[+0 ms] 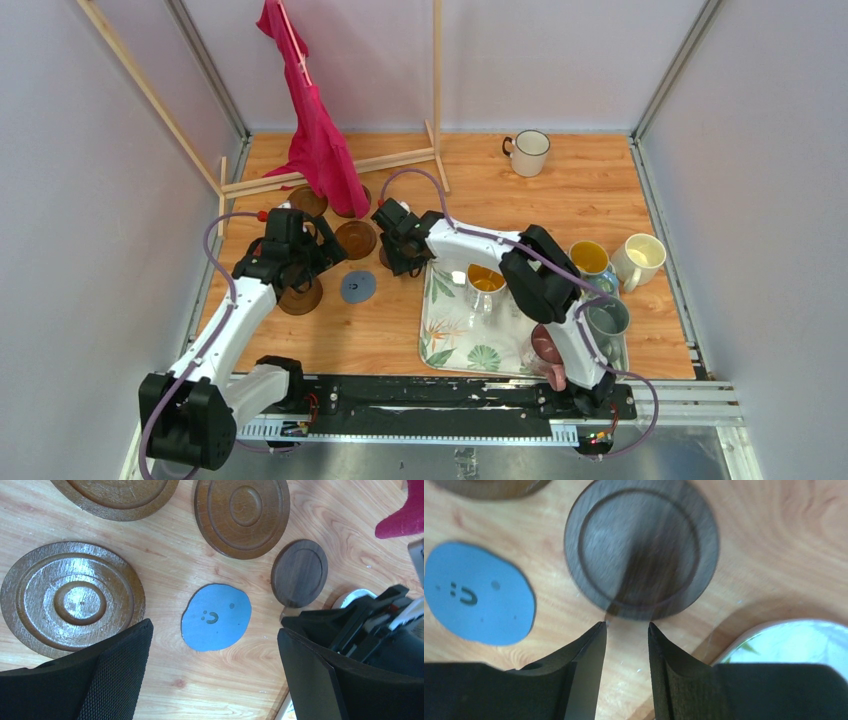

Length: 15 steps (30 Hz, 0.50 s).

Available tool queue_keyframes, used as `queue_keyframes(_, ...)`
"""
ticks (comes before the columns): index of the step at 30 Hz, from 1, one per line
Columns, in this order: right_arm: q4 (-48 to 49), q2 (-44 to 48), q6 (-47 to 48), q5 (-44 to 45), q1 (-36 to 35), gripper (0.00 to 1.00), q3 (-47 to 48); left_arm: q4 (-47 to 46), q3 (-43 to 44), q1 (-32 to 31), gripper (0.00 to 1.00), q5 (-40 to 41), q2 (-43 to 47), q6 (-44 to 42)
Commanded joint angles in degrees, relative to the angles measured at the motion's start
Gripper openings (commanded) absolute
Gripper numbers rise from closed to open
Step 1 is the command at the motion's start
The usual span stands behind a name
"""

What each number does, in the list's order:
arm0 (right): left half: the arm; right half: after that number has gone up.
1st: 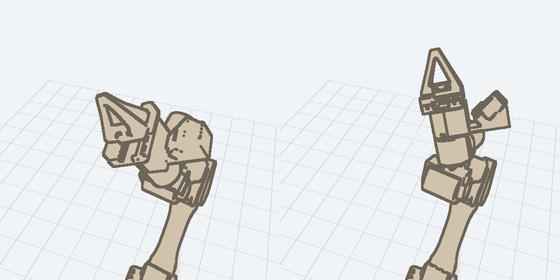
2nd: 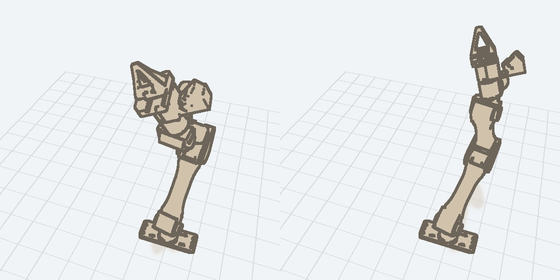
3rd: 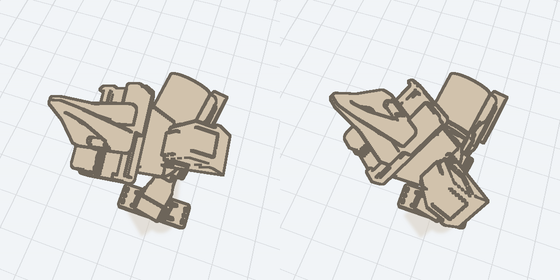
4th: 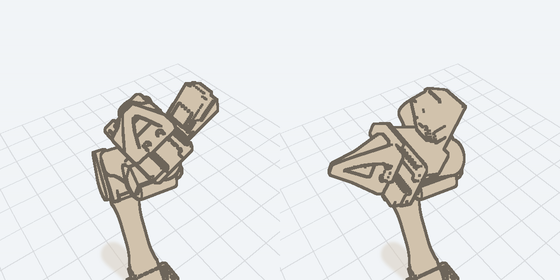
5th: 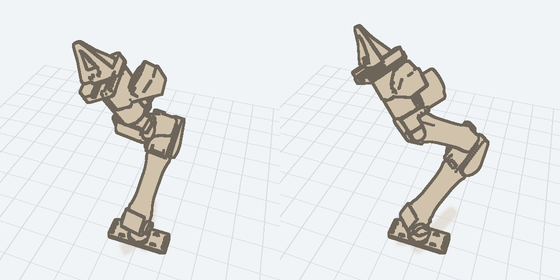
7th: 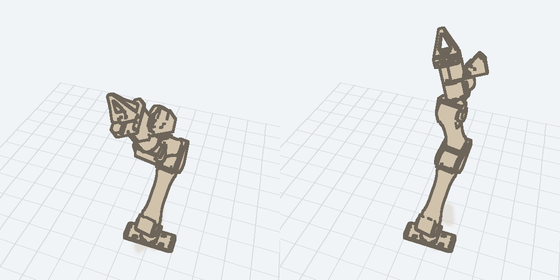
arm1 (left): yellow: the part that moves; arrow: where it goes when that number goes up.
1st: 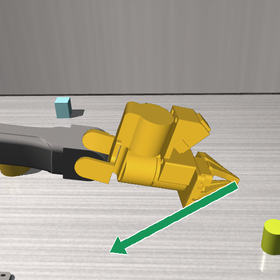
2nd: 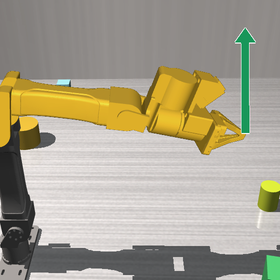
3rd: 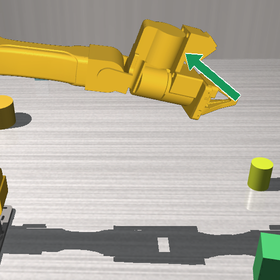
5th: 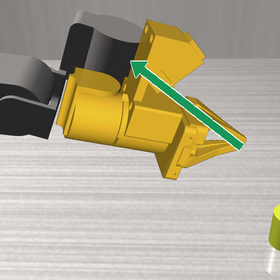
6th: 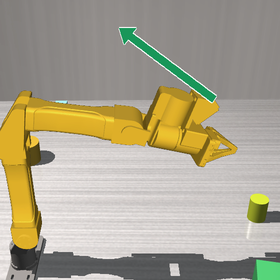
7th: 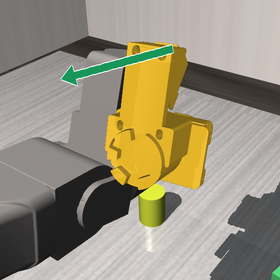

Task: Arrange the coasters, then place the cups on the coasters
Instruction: Move the coaster to the center of the board.

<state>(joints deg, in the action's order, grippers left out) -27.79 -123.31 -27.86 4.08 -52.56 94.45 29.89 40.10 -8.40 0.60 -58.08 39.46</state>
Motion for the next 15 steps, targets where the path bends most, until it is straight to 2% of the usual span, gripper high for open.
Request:
queue_keyframes(1, -0.9, -3.8, -1.7, 3.7, 3.6, 0.4, 3.3, 1.3, 1.1, 0.7, 1.0, -1.6, 1.4, -1.3)
queue_keyframes(7, -1.2, -5.3, -1.9, 2.8, 6.0, 0.39, 5.6, 1.3, 0.6, 0.9, 1.0, -2.5, 1.6, -1.6)
queue_keyframes(15, -1.2, -2.8, -0.8, 2.4, 1.5, 0.4, 5.0, 1.6, 0.7, 1.2, 1.0, -2.3, 2.4, -1.8)
